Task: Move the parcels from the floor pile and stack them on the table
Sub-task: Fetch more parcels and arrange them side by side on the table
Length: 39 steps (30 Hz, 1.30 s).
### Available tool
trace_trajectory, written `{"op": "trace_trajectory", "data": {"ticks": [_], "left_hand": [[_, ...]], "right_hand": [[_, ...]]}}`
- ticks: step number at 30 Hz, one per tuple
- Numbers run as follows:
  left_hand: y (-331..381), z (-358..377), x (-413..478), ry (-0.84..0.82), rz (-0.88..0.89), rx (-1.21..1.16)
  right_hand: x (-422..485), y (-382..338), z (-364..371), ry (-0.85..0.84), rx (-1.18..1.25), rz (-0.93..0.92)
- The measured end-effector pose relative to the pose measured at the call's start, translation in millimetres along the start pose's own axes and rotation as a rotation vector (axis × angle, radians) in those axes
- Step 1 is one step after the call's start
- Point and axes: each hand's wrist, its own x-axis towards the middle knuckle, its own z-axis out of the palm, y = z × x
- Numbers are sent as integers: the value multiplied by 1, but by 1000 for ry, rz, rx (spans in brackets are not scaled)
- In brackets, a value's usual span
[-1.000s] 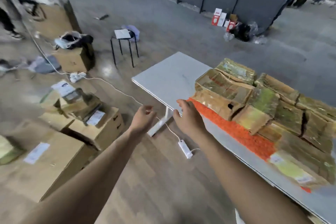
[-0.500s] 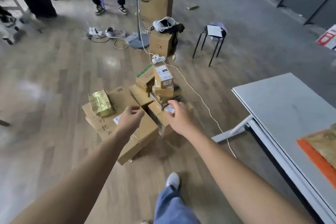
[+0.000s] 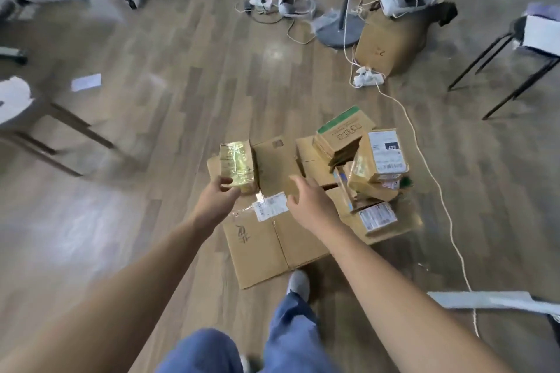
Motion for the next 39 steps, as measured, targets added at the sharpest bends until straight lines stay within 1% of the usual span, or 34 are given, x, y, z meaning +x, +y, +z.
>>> {"op": "trace_trajectory", "data": {"ticks": [5,10,12,14,17,20,24,26,28,31,35,39], "left_hand": [[-19,-3,94,22,-16,84],[-78,1,213,19,-92,97],[-108,5,254,-37,-123,92],[-135,4,286,-95,-161,60],[-165,1,317,-173,-203,11],[-176,3,329,-310,-243,-29],[-164,3,308,-327,-317,-118],[-150,0,283,-369,-334,-139],[-131,-5,254,-423,-350,-189],[-101,-14,198,-550,-342,-193],[-57,-17,120,-800,-264,-72],[-14,1,60,-967,-140,60]], "right_hand": [[92,2,47,-86,-60,-23],[182,16,123,-143,-81,13],[215,21,160,-172,-81,74],[242,25,195,-202,-36,188],[272,34,234,-272,143,351],[279,33,248,-331,321,455],[255,21,231,-275,482,549],[231,9,208,-208,596,614],[202,-4,179,-119,646,660],[151,-22,127,-25,599,721],[71,-35,52,84,550,747],[-10,-40,-6,223,489,738]]}}
